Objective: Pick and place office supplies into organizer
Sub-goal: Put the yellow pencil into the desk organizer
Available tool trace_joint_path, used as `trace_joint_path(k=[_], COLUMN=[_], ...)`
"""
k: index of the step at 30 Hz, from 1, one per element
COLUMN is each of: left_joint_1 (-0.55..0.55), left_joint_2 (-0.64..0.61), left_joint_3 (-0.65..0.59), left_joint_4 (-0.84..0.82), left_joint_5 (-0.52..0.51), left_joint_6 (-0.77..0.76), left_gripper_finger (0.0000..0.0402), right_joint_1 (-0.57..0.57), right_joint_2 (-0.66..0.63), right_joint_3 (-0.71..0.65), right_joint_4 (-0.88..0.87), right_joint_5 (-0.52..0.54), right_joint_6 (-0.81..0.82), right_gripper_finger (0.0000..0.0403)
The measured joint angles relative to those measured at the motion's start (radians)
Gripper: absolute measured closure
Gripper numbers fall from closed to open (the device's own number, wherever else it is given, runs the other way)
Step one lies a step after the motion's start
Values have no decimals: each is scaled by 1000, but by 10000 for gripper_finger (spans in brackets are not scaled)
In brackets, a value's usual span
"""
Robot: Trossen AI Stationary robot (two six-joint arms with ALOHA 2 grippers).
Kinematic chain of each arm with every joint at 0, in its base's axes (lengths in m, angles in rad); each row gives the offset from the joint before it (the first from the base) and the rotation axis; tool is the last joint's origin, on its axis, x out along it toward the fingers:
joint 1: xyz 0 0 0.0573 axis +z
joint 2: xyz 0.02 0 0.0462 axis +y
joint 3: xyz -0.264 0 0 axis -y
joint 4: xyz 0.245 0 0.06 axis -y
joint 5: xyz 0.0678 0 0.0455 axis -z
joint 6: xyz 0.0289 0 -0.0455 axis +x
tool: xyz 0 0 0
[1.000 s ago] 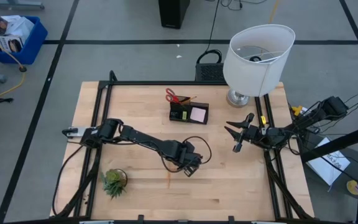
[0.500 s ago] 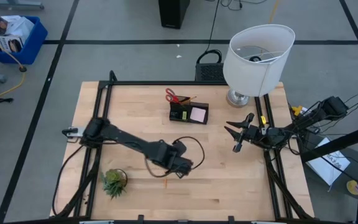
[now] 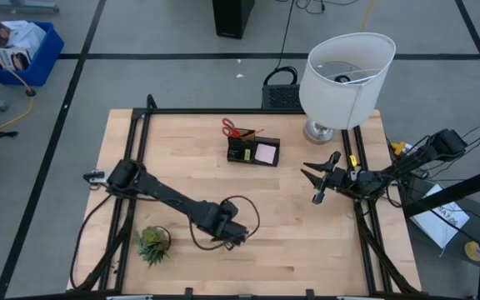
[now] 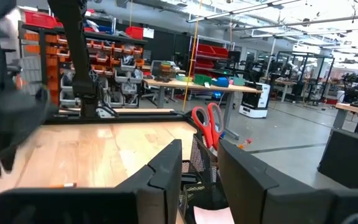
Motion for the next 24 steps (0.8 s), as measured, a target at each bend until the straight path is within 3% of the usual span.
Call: trace_joint_path(k=[5,11,20,24], left_joint_1=[-2,11,31,46], left_joint_2=[0,-4,-3,0], left_joint_3=[-113,-192,-186,-185], left_joint_4=[-4,145,287,446], left_joint_5=[-18,5,-10,-18], left_joint_6=[-123,-146,-150,-118], left_gripper_finger=[395,387,387,398], right_joint_1=[0,0,0,0], right_joint_2=[0,0,0,0], right_joint_3=[0,0,0,0], right_joint_4=[0,-2,-1,-1], right_joint_5=[0,0,0,0], right_joint_6=[0,0,0,0], right_gripper_finger=[303,303,303,303])
